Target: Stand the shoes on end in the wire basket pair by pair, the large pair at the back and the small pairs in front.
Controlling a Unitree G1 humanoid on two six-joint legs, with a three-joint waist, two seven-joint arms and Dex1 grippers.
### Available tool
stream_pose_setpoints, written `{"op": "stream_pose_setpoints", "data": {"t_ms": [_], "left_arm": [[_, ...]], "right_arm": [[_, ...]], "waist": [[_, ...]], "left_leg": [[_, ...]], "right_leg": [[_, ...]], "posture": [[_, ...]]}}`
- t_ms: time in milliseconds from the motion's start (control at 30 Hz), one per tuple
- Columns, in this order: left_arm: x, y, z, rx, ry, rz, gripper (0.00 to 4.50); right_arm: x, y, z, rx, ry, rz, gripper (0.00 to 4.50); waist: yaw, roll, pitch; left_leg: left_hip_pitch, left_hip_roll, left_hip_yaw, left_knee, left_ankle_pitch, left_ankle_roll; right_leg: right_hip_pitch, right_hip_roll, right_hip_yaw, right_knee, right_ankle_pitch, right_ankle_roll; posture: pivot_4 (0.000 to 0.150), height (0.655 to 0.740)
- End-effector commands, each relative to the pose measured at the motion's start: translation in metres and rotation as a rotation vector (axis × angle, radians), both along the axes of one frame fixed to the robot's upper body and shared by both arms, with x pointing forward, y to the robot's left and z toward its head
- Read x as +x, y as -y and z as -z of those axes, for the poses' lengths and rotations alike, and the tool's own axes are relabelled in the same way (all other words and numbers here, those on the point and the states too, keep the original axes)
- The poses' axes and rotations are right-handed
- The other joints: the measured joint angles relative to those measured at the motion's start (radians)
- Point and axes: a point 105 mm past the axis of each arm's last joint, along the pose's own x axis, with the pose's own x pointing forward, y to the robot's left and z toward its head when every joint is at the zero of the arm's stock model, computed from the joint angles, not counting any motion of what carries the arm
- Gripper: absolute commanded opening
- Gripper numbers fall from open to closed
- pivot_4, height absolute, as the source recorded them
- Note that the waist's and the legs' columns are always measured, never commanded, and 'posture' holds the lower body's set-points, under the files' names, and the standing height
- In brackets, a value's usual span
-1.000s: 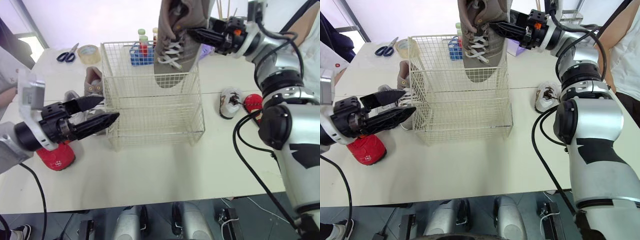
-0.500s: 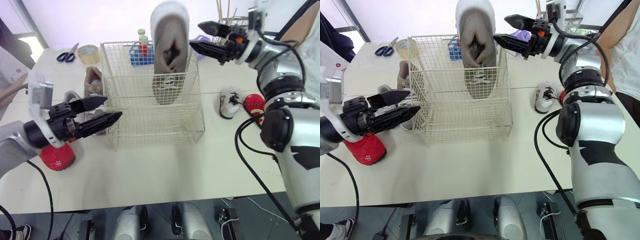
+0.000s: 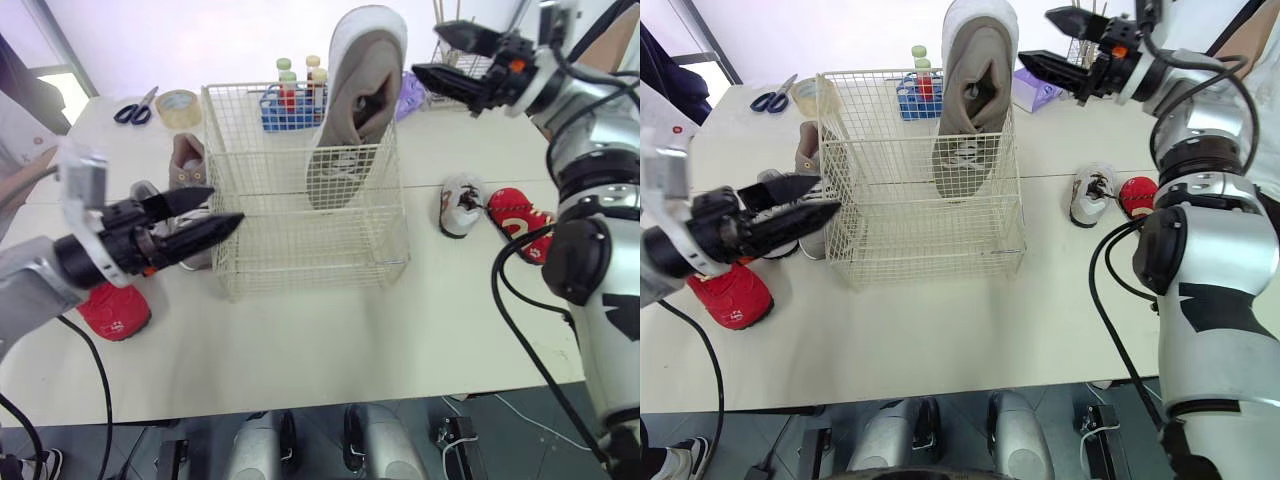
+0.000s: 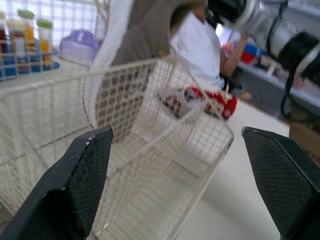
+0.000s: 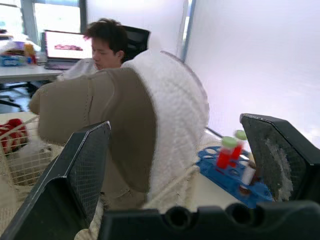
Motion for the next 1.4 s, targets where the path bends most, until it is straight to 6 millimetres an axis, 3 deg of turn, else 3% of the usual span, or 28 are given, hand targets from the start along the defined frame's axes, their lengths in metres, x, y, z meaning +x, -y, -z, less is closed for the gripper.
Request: {"op": "stream_pose_setpoints", "data": {"t_ms": [33,133,233,300,500,567,667,867,1033,1400], "left_arm": [[0.0,-0.039,-0.041,-0.055,0.097,-0.175,4.4],[0.021,-0.089,-0.046,-0.018,0.064,-0.449,4.4],[0.044,-0.128,-0.044,-0.014,0.044,-0.644,4.4],[0.065,-0.143,-0.029,-0.003,-0.047,-0.662,4.4],[0.113,-0.133,0.013,0.015,-0.223,-0.455,4.4],[0.123,-0.126,0.022,0.024,-0.275,-0.383,4.4],[0.133,-0.114,0.03,0.044,-0.325,-0.286,4.4],[0.155,-0.101,0.043,0.105,-0.359,-0.28,4.4],[0.167,-0.099,0.065,0.241,-0.392,-0.352,4.4],[0.17,-0.089,0.087,0.262,-0.451,-0.343,4.4]], "right_arm": [[-0.019,0.027,-0.04,0.121,0.102,0.041,4.5],[-0.038,0.035,-0.057,0.222,0.041,-0.034,4.5],[-0.068,0.018,-0.053,0.173,-0.006,-0.233,4.5],[-0.091,0.003,-0.044,0.096,-0.049,-0.347,4.5],[-0.126,-0.047,0.012,-0.229,-0.187,-0.425,4.5],[-0.132,-0.056,0.035,-0.354,-0.21,-0.404,4.5],[-0.143,-0.064,0.051,-0.43,-0.227,-0.419,4.5],[-0.151,-0.071,0.054,-0.414,-0.222,-0.416,4.5],[-0.157,-0.071,0.053,-0.436,-0.217,-0.407,4.5],[-0.181,-0.071,0.051,-0.591,-0.172,-0.467,4.5]], "waist": [[-0.002,0.0,0.0],[-0.001,0.001,0.001],[-0.001,0.001,0.0],[0.004,0.001,0.0],[0.029,0.0,-0.001],[0.033,-0.003,-0.002],[0.032,-0.004,-0.002],[0.029,-0.005,-0.002],[0.028,-0.005,-0.002],[0.029,-0.005,-0.002]], "left_leg": [[0.0,0.0,0.0,0.0,0.0,0.0],[0.0,0.0,0.0,0.0,0.0,0.0],[0.001,0.0,0.0,-0.001,0.0,0.0],[0.001,0.001,0.0,0.0,0.0,0.0],[0.0,0.0,0.003,0.001,0.0,0.0],[-0.001,0.001,0.003,0.002,0.0,0.0],[-0.003,0.001,0.003,0.004,-0.001,0.001],[-0.004,0.001,0.003,0.006,-0.001,0.003],[-0.005,0.001,0.004,0.006,-0.001,0.003],[-0.006,0.001,0.003,0.006,-0.002,0.005]], "right_leg": [[0.0,0.0,0.0,0.0,0.0,0.0],[0.0,0.0,0.0,0.0,0.0,0.0],[0.0,0.001,0.0,0.001,0.0,0.0],[0.001,0.002,-0.001,0.001,0.0,0.0],[-0.001,0.005,-0.002,0.002,0.001,0.002],[-0.001,0.006,-0.002,0.002,0.001,0.003],[-0.002,0.006,-0.002,0.001,0.002,0.004],[-0.003,0.006,-0.001,0.001,0.002,0.005],[-0.005,0.006,-0.001,0.002,0.002,0.005],[-0.005,0.003,0.0,0.002,0.002,0.005]], "posture": [[0.15,0.74],[0.15,0.74],[0.15,0.74],[0.15,0.74],[0.15,0.74],[0.15,0.74],[0.15,0.74],[0.15,0.74],[0.15,0.74],[0.15,0.74]]}}
